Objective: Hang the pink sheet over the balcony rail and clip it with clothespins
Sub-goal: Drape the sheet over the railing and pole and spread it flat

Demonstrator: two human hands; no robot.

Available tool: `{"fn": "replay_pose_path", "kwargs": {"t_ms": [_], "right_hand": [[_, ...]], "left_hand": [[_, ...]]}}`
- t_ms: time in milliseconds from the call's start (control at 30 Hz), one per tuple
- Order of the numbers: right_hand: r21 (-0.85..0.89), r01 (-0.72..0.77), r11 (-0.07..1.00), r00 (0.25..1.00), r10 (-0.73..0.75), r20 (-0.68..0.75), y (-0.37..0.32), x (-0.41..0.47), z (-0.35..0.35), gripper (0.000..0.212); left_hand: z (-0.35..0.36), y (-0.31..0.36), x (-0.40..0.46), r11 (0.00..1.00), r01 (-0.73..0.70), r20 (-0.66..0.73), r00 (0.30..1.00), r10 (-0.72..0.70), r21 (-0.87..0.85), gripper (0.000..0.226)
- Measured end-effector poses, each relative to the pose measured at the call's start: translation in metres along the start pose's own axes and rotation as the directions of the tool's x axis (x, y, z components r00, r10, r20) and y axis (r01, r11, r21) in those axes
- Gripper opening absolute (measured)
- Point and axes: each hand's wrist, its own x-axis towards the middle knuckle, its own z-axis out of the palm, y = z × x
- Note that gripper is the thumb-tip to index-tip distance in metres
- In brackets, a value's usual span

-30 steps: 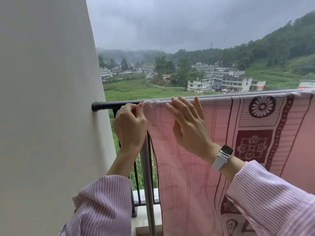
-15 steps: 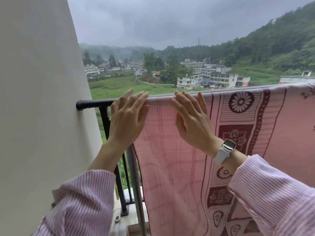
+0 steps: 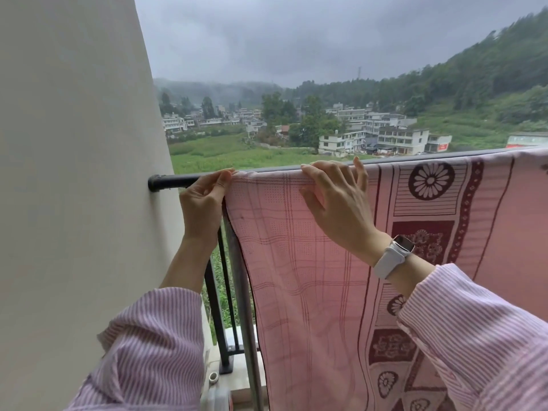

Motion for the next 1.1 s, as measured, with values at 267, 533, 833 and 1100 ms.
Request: {"fn": "replay_pose_path", "kwargs": {"t_ms": [267,533,833,1100], "right_hand": [[0.034,0.058,0.998,0.998,-0.056,-0.035,-0.006,0.005,-0.002,0.03],[-0.003,0.12,0.993,0.992,-0.12,-0.024,-0.007,0.002,0.004,0.031],[-0.022,0.137,0.99,0.989,-0.138,-0.055,-0.018,-0.017,0.023,0.045],[-0.025,0.128,0.991,0.99,-0.129,-0.053,-0.011,-0.012,0.011,0.04]], "left_hand": [[0.0,0.01,0.007,0.959,-0.186,-0.186,0.956,0.227,0.213,0.01],[-0.025,0.0,0.003,0.989,-0.098,0.016,0.995,0.096,0.108,0.021],[-0.037,-0.033,-0.022,0.995,0.1,0.054,0.994,-0.1,0.0,0.006],[-0.037,-0.016,-0.019,0.993,0.076,0.031,0.996,-0.079,0.087,0.008]]}}
